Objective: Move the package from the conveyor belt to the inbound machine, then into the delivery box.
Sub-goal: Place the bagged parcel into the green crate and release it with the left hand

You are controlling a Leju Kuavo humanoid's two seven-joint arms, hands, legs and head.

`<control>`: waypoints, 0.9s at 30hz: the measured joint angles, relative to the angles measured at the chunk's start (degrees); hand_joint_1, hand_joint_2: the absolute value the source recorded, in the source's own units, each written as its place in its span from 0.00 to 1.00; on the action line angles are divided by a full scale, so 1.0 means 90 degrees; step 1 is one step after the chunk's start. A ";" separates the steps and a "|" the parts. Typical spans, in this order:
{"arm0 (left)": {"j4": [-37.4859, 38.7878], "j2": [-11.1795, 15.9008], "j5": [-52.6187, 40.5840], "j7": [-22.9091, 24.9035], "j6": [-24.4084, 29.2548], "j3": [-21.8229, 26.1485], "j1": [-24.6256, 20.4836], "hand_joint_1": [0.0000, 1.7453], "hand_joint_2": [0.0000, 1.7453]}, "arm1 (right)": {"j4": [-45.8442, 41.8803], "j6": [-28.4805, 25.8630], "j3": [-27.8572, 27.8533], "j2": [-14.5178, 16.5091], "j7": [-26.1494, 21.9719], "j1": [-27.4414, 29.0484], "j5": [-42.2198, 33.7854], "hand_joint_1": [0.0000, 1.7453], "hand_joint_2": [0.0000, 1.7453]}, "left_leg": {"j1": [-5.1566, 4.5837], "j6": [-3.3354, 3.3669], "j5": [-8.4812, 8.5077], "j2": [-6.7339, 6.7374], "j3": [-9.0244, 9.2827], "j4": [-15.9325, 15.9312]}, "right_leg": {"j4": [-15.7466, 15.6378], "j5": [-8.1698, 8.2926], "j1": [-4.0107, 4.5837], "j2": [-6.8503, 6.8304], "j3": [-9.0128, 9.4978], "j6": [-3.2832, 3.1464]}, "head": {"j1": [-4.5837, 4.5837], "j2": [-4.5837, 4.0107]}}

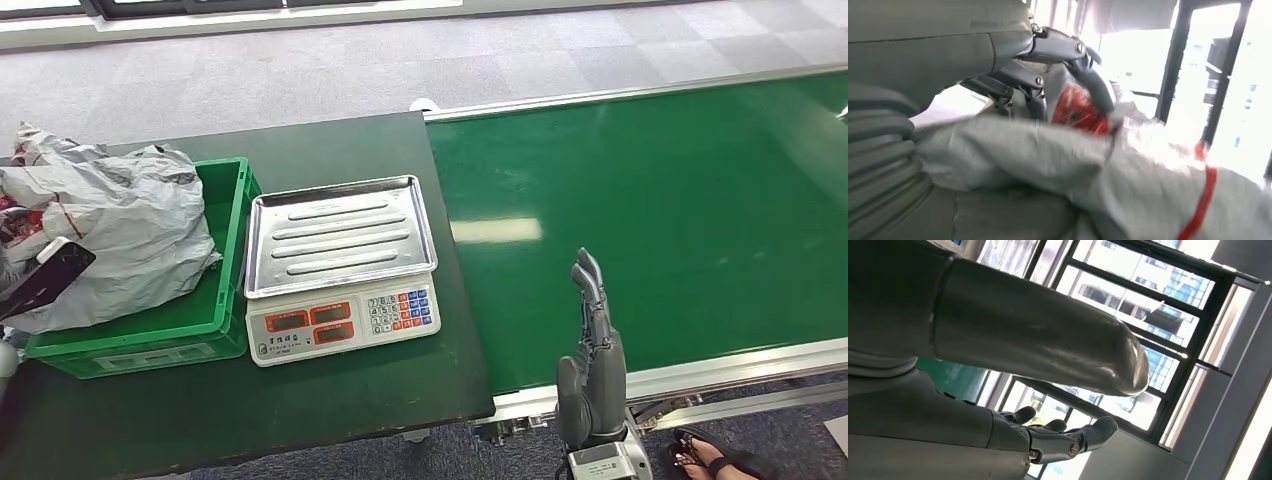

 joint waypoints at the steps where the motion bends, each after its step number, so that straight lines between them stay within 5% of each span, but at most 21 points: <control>1: -0.0239 -0.0066 0.0183 -0.0032 -0.0054 -0.0004 0.0123 0.00 0.00 | 0.0010 -0.0013 0.0000 -0.0007 -0.0005 0.0002 -0.0010 0.00 0.00 | -0.0001 0.0000 -0.0001 0.0001 0.0000 0.0000 | 0.0000 0.0000 -0.0001 0.0000 0.0000 0.0000 | 0.0000 0.0000; 7: -0.2329 -0.0622 0.2396 -0.0307 -0.0484 -0.0017 0.1078 0.00 0.00 | 0.0082 -0.0153 0.0000 -0.0013 -0.0002 0.0005 -0.0037 0.00 0.00 | -0.0013 0.0004 -0.0013 0.0003 0.0002 0.0001 | -0.0002 -0.0004 -0.0014 0.0002 0.0001 0.0006 | -0.0001 0.0000; 12: -0.4001 -0.1708 0.4171 -0.1437 0.0171 -0.0207 0.2224 0.00 0.00 | 0.0097 -0.0280 0.0000 -0.0001 0.0034 0.0090 0.0115 0.00 0.00 | -0.0030 0.0020 -0.0036 0.0020 0.0013 0.0002 | -0.0005 -0.0014 -0.0030 0.0009 0.0005 0.0022 | -0.0002 0.0000; 14: -0.4485 -0.2211 0.4265 -0.1972 0.0890 -0.0470 0.2561 0.00 0.00 | 0.0093 -0.0319 0.0000 0.0023 0.0100 0.0133 0.0277 0.00 0.00 | -0.0036 0.0030 -0.0042 0.0016 0.0014 0.0005 | -0.0006 -0.0021 -0.0034 0.0005 0.0010 0.0032 | -0.0001 0.0000; 17: -0.5005 -0.2693 0.3978 -0.2013 0.1459 -0.1039 0.2741 0.00 0.00 | 0.0054 -0.0313 0.0000 0.0101 0.0296 0.0151 0.0604 0.00 0.00 | -0.0036 0.0036 -0.0046 0.0001 0.0010 0.0008 | -0.0006 -0.0024 -0.0034 -0.0009 0.0019 0.0037 | 0.0000 0.0000; 27: -0.5939 -0.3424 0.4067 -0.1926 0.1302 -0.1598 0.2820 0.00 0.00 | -0.0089 -0.0432 -0.0030 0.0249 0.0291 0.0287 0.0523 0.00 0.00 | -0.0028 0.0031 -0.0062 0.0003 -0.0018 0.0007 | -0.0005 -0.0036 -0.0031 -0.0009 0.0040 0.0047 | 0.0001 0.0000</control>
